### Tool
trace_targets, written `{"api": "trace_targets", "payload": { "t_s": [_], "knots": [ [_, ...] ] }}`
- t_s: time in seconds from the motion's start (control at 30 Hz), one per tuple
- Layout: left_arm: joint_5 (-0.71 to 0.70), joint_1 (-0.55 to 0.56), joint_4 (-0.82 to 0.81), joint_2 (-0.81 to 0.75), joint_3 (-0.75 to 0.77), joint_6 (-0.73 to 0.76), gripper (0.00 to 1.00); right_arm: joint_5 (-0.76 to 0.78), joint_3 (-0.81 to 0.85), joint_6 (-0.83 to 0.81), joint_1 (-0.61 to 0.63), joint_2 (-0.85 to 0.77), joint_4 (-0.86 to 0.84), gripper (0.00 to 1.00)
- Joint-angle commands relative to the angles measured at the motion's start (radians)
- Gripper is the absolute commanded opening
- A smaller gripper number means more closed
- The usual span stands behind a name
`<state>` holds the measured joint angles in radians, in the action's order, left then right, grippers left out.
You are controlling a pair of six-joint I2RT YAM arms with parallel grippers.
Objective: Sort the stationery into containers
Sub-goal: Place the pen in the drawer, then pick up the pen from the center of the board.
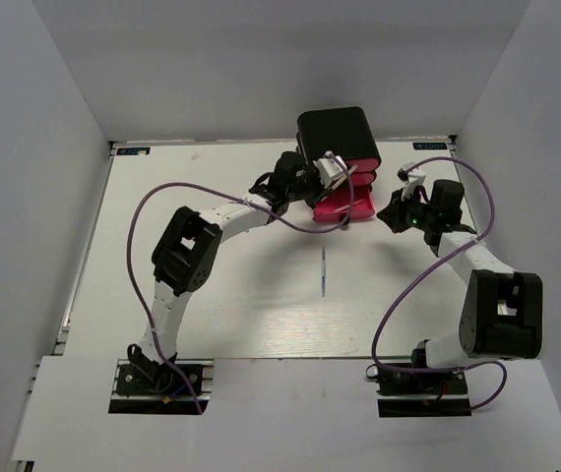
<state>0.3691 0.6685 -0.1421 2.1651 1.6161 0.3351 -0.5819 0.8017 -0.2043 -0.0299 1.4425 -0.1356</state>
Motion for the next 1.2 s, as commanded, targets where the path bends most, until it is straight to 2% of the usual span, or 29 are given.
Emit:
{"api": "trace_targets", "payload": {
  "t_s": [0.0,0.07,0.1,0.2,0.23,0.33,0.4,0.5,0.77,0.9,0.97,1.0,1.03,1.1,1.17],
  "knots": [
    [-0.062,-0.004,-0.045,0.014,0.082,0.036,0.0,-0.041,-0.016,0.011,-0.01,-0.016,-0.009,0.0],
    [-0.071,-0.004,-0.034,0.038,0.109,0.036,0.0,-0.045,-0.019,0.008,-0.01,-0.016,-0.01,0.0],
    [-0.071,-0.004,-0.021,0.048,0.11,0.036,0.0,-0.048,-0.018,-0.001,-0.008,-0.014,-0.009,0.03],
    [-0.071,-0.004,-0.007,0.062,0.123,0.036,0.05,-0.079,-0.01,-0.033,-0.01,-0.014,0.011,0.2],
    [-0.071,-0.004,0.002,0.062,0.123,0.036,0.07,-0.102,-0.007,-0.041,-0.01,-0.008,0.027,0.29],
    [-0.071,-0.004,0.003,0.062,0.11,0.036,0.17,-0.159,0.005,-0.075,-0.008,-0.001,0.048,0.41],
    [-0.071,-0.004,-0.007,0.052,0.099,0.036,0.27,-0.17,0.008,-0.089,-0.008,0.007,0.051,0.42],
    [-0.071,0.005,-0.017,0.027,0.061,0.036,0.33,-0.187,0.02,-0.104,-0.005,0.015,0.059,0.44],
    [-0.071,0.005,-0.057,-0.069,-0.024,0.036,0.41,-0.214,0.037,-0.153,-0.004,0.024,0.091,0.46],
    [-0.071,0.005,-0.092,-0.135,-0.051,0.01,0.41,-0.295,0.044,-0.205,-0.001,0.024,0.134,0.48],
    [-0.071,0.005,-0.103,-0.174,-0.082,-0.027,0.41,-0.349,0.062,-0.356,0.004,0.033,0.206,0.48],
    [-0.071,0.005,-0.103,-0.195,-0.082,-0.043,0.43,-0.439,0.094,-0.495,0.013,0.045,0.347,0.48],
    [-0.071,0.005,-0.103,-0.244,-0.097,-0.082,0.46,-0.465,0.105,-0.583,0.022,0.058,0.407,0.48],
    [-0.071,0.005,-0.079,-0.298,-0.128,-0.131,0.52,-0.506,0.134,-0.987,0.028,0.081,0.65,0.55],
    [-0.085,0.005,-0.059,-0.384,-0.179,-0.22,0.6,-0.486,0.152,-1.251,0.082,0.12,0.793,0.6]
  ]
}}
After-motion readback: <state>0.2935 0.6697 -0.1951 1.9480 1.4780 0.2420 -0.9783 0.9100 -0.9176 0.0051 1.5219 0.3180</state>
